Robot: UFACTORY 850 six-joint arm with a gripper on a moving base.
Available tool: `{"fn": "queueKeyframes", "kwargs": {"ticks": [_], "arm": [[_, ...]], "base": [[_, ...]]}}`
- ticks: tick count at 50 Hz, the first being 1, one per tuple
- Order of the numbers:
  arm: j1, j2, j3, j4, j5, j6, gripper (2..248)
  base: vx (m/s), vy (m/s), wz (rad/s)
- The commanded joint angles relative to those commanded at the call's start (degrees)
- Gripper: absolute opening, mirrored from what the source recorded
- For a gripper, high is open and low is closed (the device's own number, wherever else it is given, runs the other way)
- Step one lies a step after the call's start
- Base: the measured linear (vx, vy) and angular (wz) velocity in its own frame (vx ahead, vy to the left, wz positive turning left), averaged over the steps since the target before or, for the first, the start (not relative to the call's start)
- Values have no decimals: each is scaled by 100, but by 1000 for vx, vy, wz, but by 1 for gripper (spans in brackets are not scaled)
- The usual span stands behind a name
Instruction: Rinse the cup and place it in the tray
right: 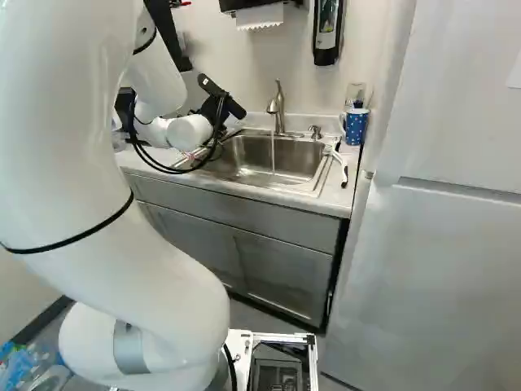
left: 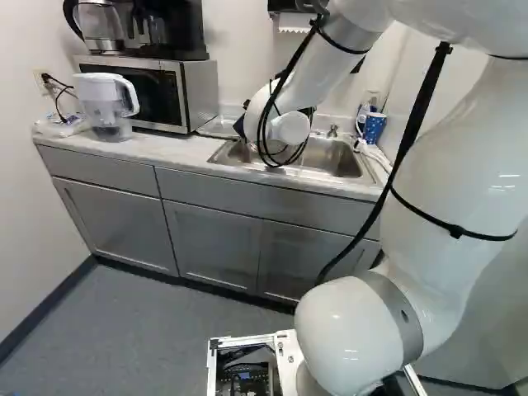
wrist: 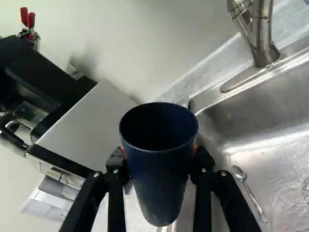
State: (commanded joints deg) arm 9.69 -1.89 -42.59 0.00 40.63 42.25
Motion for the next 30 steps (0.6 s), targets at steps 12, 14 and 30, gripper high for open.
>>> {"fn": "queueKeyframes", "kwargs": {"ticks": [12,14,30], "arm": [[0,0,0,0,0,-723,126],[0,0,0,0,0,-843,126],[0,0,0,0,0,-1807,126]], "base": [[0,0,0],[0,0,0],[0,0,0]]}}
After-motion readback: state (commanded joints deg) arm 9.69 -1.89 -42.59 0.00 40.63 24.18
